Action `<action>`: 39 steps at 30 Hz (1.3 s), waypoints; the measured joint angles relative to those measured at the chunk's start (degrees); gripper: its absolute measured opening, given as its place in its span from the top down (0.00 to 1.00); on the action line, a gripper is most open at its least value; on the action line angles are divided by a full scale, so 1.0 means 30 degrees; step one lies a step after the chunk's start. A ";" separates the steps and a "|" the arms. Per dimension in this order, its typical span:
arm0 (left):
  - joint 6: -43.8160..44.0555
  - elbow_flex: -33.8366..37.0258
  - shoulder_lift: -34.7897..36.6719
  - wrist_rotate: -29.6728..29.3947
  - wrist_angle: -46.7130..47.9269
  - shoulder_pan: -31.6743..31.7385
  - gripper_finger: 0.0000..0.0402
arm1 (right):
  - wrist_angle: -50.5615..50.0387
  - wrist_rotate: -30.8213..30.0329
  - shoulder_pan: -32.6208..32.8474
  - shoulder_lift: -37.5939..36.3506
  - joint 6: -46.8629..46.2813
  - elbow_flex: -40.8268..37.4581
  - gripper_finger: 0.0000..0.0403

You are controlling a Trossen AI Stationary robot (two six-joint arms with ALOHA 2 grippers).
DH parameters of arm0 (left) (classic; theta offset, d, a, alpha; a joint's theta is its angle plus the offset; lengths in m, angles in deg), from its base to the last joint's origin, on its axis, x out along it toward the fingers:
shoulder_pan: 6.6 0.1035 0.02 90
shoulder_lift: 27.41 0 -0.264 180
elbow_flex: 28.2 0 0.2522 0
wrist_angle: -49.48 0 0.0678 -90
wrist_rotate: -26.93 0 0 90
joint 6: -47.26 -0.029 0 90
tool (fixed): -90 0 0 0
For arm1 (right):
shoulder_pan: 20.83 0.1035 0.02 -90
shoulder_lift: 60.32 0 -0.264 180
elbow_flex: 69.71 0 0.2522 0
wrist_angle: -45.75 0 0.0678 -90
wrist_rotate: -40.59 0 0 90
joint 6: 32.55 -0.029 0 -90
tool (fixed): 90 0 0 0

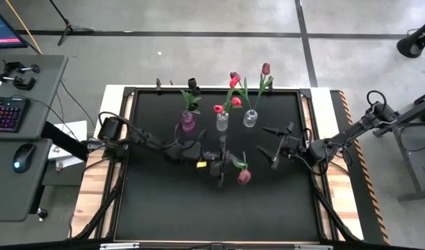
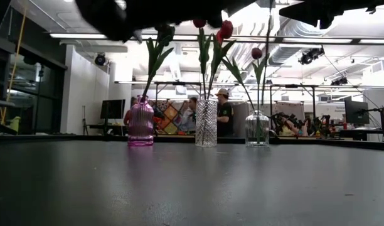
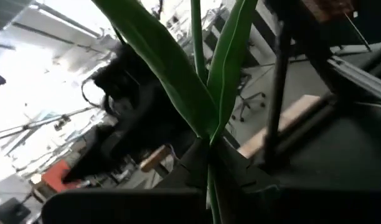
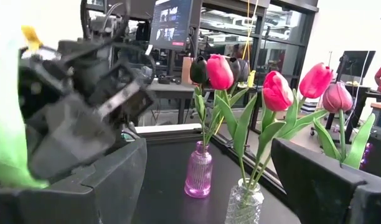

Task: Sort flowers into vase by color
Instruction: Put the red tulip into the right transparent vase

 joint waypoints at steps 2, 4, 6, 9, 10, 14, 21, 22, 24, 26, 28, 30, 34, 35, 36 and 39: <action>0.0379 0.1070 -0.0075 -0.0547 -0.1518 -0.0274 1.00 | 0.0000 0.0071 0.0000 0.0000 0.0000 0.0000 0.18; 0.1114 0.1886 -0.0678 -0.1052 -0.4520 -0.0241 1.00 | 0.0009 0.0293 0.0000 0.0000 0.0086 0.0000 0.18; 0.1545 0.2123 -0.1930 -0.1415 -0.7894 -0.0071 1.00 | 0.0087 0.0424 0.0000 0.0000 0.0214 0.0000 0.18; 0.1278 0.0966 -0.4402 -0.1652 -1.0260 0.0231 1.00 | 0.0338 0.0470 0.0000 0.0000 0.0350 0.0000 0.18; 0.0930 0.0294 -0.5127 -0.1890 -1.0247 0.0369 1.00 | 0.0408 0.0503 0.0000 0.0000 0.0350 0.0000 0.18; -0.2459 -0.2779 -0.7578 -0.4551 -1.0210 0.0913 1.00 | 0.0393 0.0562 0.0000 0.0000 0.0350 0.0000 0.18; -0.5892 -0.5817 -0.8714 -0.6364 -1.0157 0.1467 1.00 | 0.0216 0.0784 0.0002 -0.0007 0.0350 0.0000 0.18; -0.5879 -0.5980 -0.8706 -0.6267 -1.0163 0.1575 1.00 | 0.0197 0.0787 0.0008 -0.0007 0.0350 0.0000 0.18; -0.5665 -0.6277 -0.8706 -0.6036 -1.0213 0.1797 1.00 | 0.0197 0.0786 0.0007 -0.0007 0.0350 0.0000 0.18; -0.5120 -0.6409 -0.8689 -0.5894 -1.0181 0.2054 1.00 | 0.0175 0.0758 -0.0006 -0.0007 0.0350 0.0000 0.18; -0.4446 -0.6389 -0.8677 -0.5874 -1.0064 0.2286 1.00 | 0.0162 0.0734 -0.0004 -0.0007 0.0350 0.0000 0.18; -0.3798 -0.6269 -0.8677 -0.5914 -1.0020 0.2495 1.00 | 0.0137 0.0780 0.0002 -0.0007 0.0350 0.0000 0.18; -0.2724 -0.6212 -0.8677 -0.6481 -0.9912 0.2709 1.00 | 0.0134 0.0780 0.0000 -0.0007 0.0350 0.0000 0.18; -0.2718 -0.6212 -0.8677 -0.6477 -0.9841 0.2708 1.00 | 0.0131 0.0793 0.0000 -0.0004 0.0350 0.0000 0.18; -0.2764 -0.6212 -0.8677 -0.6464 -0.9810 0.2647 1.00 | 0.0137 0.0846 0.0000 -0.0007 0.0350 0.0000 0.18; -0.3314 -0.6212 -0.8677 -0.6620 -0.9784 0.2452 1.00 | 0.0138 0.0900 0.0000 -0.0007 0.0350 0.0000 0.18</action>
